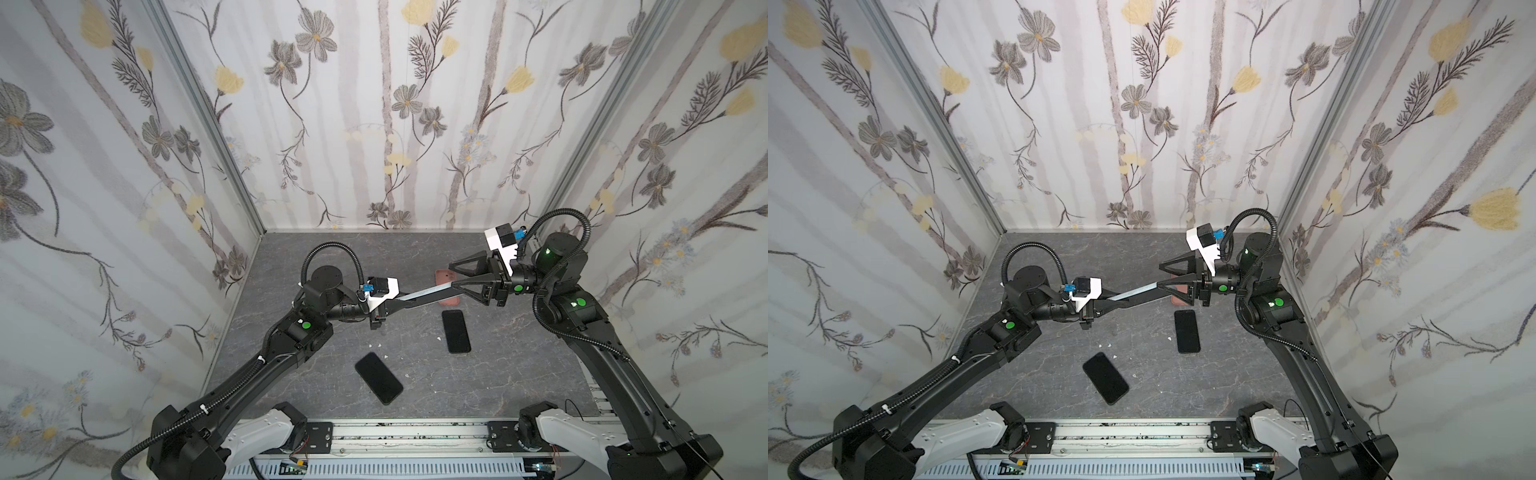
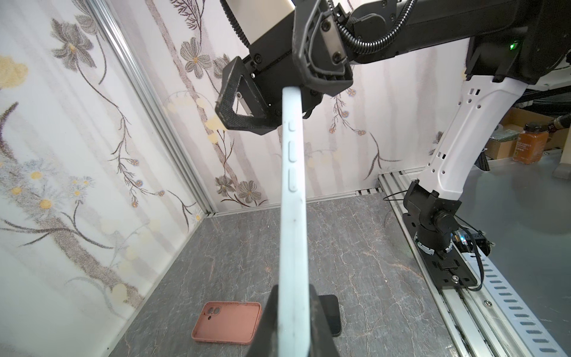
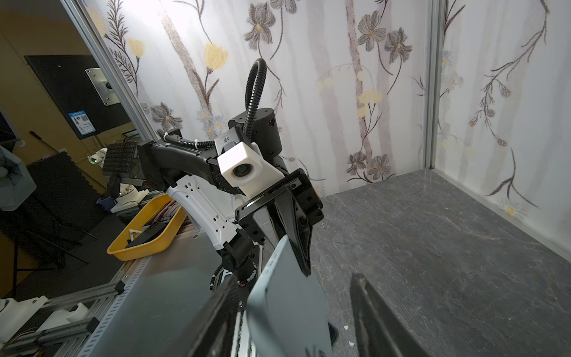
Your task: Take the phone out of the phone case
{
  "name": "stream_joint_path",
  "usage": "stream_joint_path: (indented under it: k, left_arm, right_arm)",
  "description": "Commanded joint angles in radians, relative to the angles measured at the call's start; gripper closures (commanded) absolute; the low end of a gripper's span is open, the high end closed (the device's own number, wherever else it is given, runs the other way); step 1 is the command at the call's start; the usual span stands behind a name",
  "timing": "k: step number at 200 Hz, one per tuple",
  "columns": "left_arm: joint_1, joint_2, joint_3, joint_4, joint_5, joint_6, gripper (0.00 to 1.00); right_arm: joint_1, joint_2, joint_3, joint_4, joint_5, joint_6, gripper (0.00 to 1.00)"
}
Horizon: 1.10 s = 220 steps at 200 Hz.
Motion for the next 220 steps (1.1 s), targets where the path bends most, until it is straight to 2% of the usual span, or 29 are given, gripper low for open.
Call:
stream_joint_path:
  k: [1,46,70,99,148,174,220]
  left_arm:
    - [-0.003,-0.005,0.013,0.063,0.028,0.003,1.0]
    - [-0.007,-0.018,0.006,0.076,0.028,-0.003,1.0]
    - [-0.008,-0.023,0.005,0.085,0.015,-0.008,1.0]
    - [-0.01,-0.026,0.012,0.101,0.017,-0.021,1.0]
    - [-0.015,-0.014,0.016,0.116,0.027,-0.037,1.0]
    - [-0.016,-0.011,0.013,0.119,0.026,-0.034,1.0]
    - [-0.019,-0.015,0.012,0.124,0.03,-0.04,1.0]
  right_arm:
    - [0.002,0.008,-0.003,-0.028,-0.019,-0.03,0.45]
    - [0.003,0.013,-0.016,-0.004,-0.039,-0.011,0.56]
    - [0.001,0.017,-0.03,0.04,-0.059,0.039,0.58]
    - [0.004,0.022,-0.036,0.05,-0.07,0.054,0.54]
    - [0.016,0.016,-0.058,0.16,-0.083,0.147,0.57]
    - [0.03,0.017,-0.063,0.201,-0.086,0.18,0.53]
    - [0.058,0.028,-0.062,0.23,-0.085,0.198,0.51]
